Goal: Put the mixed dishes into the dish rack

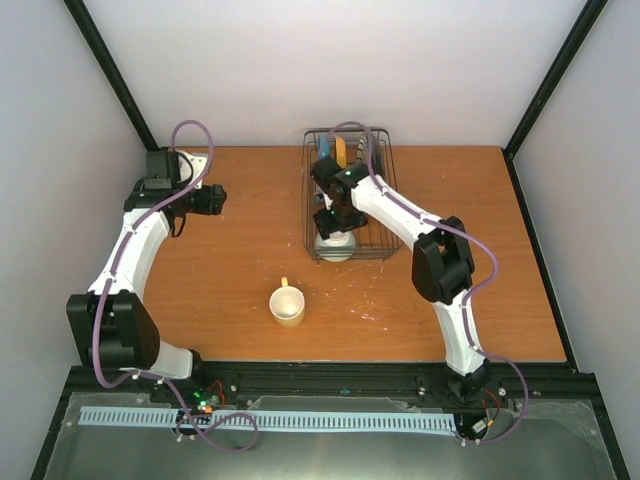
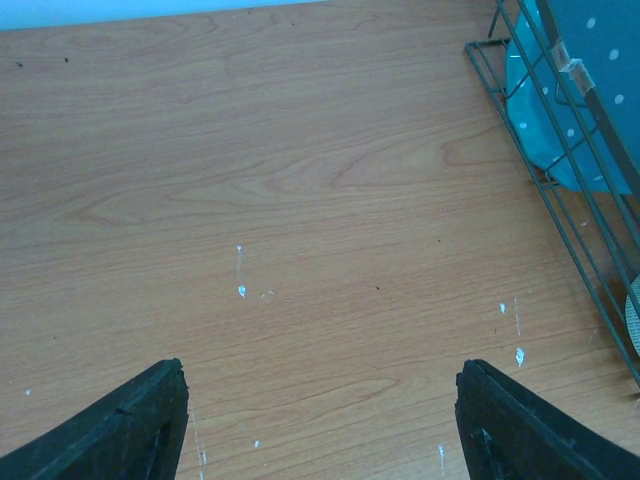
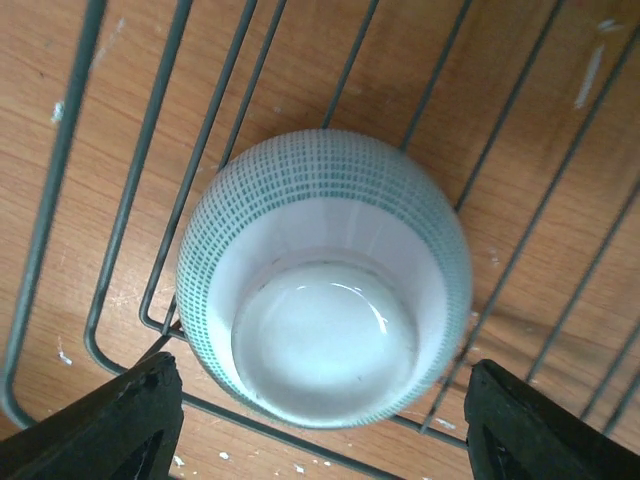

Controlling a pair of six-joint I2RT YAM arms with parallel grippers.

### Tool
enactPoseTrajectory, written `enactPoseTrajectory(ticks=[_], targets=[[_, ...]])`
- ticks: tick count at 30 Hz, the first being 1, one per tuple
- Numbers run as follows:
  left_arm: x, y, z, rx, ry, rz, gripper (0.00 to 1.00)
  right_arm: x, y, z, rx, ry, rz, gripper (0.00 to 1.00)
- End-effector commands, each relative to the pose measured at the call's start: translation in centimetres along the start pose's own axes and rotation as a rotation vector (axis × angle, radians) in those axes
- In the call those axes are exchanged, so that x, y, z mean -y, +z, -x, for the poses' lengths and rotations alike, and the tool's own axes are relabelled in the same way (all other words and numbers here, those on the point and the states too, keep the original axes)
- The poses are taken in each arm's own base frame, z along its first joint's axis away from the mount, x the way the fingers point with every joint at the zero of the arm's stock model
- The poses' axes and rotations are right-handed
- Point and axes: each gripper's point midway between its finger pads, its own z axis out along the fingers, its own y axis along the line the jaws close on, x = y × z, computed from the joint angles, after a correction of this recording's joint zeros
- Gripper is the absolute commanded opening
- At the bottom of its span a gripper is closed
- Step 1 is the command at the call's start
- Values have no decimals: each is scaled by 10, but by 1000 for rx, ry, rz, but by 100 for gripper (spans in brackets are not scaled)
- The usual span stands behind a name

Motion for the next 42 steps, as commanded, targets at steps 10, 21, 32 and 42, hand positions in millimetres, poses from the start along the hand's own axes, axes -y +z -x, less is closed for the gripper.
enactPoseTrajectory(ticks=[10, 21, 32, 42], targets=[[20, -16, 4, 54, 14, -86, 70, -32, -147, -19, 184, -115, 8, 63], [23, -29, -7, 76, 6, -66, 70, -73, -100, -152, -87, -164, 120, 60], [30, -37, -18, 84, 4, -72, 70, -117, -90, -141, -74, -145, 298, 63], [33, -39, -17, 86, 10, -80, 70, -134, -81, -134, -106, -182, 318, 64]])
